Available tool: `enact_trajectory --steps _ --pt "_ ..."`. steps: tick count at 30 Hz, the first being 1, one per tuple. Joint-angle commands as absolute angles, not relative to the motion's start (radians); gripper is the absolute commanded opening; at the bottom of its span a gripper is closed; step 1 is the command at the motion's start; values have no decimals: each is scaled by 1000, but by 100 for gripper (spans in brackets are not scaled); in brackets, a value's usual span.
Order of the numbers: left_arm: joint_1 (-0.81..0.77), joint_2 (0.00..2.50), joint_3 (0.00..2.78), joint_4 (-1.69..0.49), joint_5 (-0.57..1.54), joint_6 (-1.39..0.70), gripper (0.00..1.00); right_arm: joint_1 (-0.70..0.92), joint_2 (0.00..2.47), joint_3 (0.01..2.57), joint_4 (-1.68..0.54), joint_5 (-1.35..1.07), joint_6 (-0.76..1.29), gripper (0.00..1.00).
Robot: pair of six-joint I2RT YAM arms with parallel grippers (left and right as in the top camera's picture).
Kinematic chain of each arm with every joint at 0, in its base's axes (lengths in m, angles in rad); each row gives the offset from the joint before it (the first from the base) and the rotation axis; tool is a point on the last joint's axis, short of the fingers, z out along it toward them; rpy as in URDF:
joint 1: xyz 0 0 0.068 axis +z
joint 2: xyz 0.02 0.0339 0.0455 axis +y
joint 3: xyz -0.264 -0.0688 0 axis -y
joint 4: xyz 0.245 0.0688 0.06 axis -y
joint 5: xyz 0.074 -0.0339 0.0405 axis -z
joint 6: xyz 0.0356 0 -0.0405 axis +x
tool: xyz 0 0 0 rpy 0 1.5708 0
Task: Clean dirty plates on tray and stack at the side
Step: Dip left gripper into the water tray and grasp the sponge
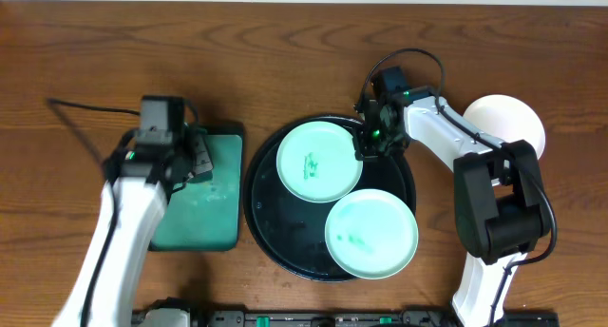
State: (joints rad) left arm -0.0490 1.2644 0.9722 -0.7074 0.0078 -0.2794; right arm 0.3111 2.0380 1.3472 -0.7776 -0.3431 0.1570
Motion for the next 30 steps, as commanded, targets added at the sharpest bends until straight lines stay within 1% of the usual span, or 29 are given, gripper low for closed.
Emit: enact_trajectory --steps 1,7,14,23,30 --pt "-70 1075 973 -701 -47 -209 7 316 2051 1345 -789 -341 167 1" --pt "-83 869 973 -674 -66 -167 7 316 2051 1345 -785 -341 167 1" --pt "-83 816 973 -675 -72 -157 7 316 2051 1345 -786 -341 167 1" --pt "-83 928 973 -671 -72 -157 8 316 2051 1345 -786 -341 167 1" --pt "-83 1179 973 -672 -72 -205 7 316 2051 1345 -785 -342 167 1"
